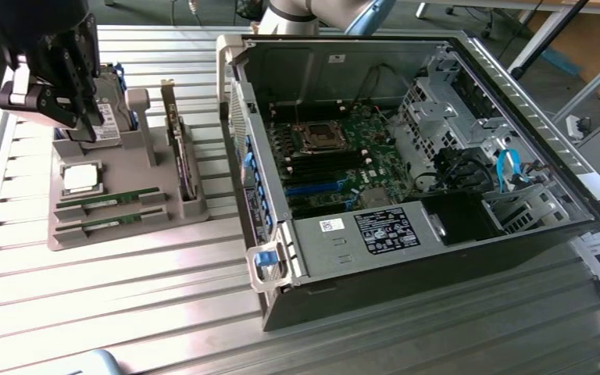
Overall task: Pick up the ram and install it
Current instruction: 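Pick up the ram and move it above insertion slot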
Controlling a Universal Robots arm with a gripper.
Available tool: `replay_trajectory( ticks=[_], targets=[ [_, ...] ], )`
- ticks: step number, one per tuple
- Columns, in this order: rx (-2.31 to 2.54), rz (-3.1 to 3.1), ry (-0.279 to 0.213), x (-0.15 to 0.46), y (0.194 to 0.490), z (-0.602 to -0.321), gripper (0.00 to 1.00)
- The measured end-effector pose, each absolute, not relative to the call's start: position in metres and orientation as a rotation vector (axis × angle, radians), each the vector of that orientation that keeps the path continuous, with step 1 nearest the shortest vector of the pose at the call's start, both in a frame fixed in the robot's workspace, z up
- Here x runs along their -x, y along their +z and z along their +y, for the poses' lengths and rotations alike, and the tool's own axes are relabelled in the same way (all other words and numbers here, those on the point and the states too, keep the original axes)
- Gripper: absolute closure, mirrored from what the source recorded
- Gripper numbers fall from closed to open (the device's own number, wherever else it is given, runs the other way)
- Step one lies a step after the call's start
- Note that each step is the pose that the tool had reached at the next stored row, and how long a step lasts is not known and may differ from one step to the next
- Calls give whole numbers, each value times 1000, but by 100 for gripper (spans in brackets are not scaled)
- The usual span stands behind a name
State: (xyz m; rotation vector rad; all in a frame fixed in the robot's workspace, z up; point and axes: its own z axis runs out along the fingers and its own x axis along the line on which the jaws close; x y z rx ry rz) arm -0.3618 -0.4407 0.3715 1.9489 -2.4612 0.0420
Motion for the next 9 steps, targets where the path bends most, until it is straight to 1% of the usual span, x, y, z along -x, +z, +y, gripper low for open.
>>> replay_trajectory(
  ticks=[9],
  targets=[
    [-1949, -2461, 42, 362, 367, -441, 70]
  ],
)
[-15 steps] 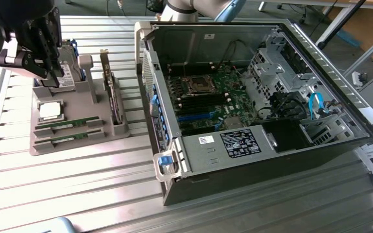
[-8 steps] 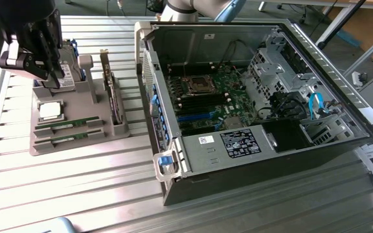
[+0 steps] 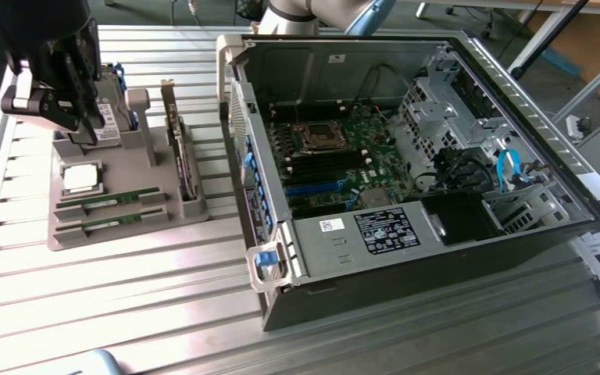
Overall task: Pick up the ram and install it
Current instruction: 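Pick up the ram and move it above insertion slot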
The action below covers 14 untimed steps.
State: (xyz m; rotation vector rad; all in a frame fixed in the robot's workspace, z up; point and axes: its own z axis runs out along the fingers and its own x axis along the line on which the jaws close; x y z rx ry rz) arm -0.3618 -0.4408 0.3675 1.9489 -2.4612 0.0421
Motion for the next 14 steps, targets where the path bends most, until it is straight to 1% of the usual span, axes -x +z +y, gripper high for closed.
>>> replay_trajectory(
  ticks=[14],
  targets=[
    [-1949, -2461, 42, 362, 361, -441, 70]
  ],
)
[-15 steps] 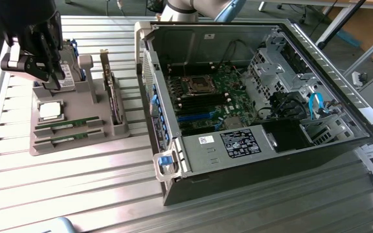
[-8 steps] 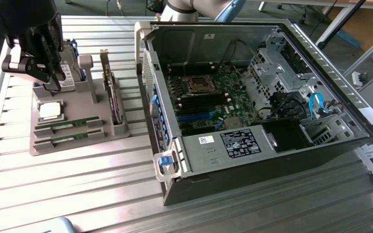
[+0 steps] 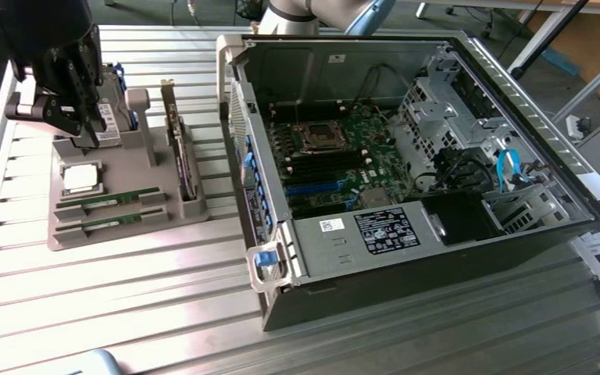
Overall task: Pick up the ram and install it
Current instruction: 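Pick up the ram and move it above insertion slot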
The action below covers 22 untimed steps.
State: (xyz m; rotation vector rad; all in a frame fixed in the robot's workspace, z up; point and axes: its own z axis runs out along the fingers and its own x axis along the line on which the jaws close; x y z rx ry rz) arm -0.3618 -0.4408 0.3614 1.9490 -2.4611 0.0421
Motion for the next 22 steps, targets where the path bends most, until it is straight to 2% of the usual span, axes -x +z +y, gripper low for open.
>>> replay_trajectory(
  ticks=[22],
  targets=[
    [-1949, -2461, 42, 362, 354, -441, 70]
  ],
)
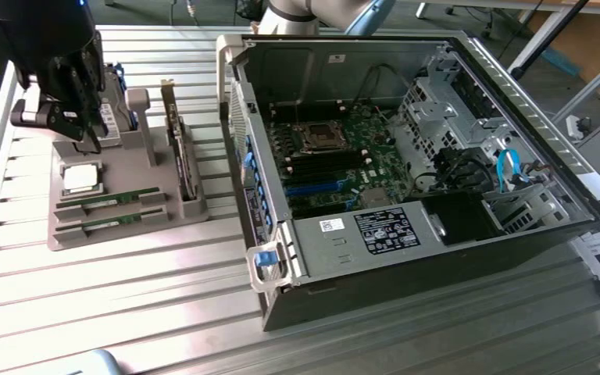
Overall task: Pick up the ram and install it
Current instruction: 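Pick up the ram and move it above insertion slot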
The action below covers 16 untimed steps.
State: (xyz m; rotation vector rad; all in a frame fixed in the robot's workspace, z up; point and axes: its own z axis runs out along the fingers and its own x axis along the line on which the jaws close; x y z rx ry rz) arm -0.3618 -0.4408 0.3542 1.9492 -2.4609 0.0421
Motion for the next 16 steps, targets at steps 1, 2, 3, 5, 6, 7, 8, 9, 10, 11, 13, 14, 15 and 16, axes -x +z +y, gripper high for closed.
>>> replay_trajectory(
  ticks=[1, 2, 3, 5, 6, 7, 8, 9, 10, 11, 13, 14, 15, 16],
  targets=[
    [-1949, -2461, 42, 362, 354, -441, 70],
    [-1949, -2461, 42, 362, 354, -441, 70],
    [-1949, -2461, 42, 362, 353, -441, 70],
    [-1949, -2461, 42, 362, 352, -441, 70],
    [-1949, -2461, 42, 362, 352, -441, 70],
    [-1949, -2461, 42, 362, 352, -441, 70],
    [-1949, -2461, 42, 362, 351, -441, 70],
    [-1949, -2461, 42, 362, 351, -441, 70],
    [-1949, -2461, 42, 362, 351, -441, 70],
    [-1949, -2461, 42, 362, 350, -441, 70],
    [-1949, -2461, 42, 362, 350, -441, 70],
    [-1949, -2461, 42, 362, 349, -441, 70],
    [-1949, -2461, 42, 362, 349, -441, 70],
    [-1949, -2461, 42, 362, 349, -441, 70]
  ],
)
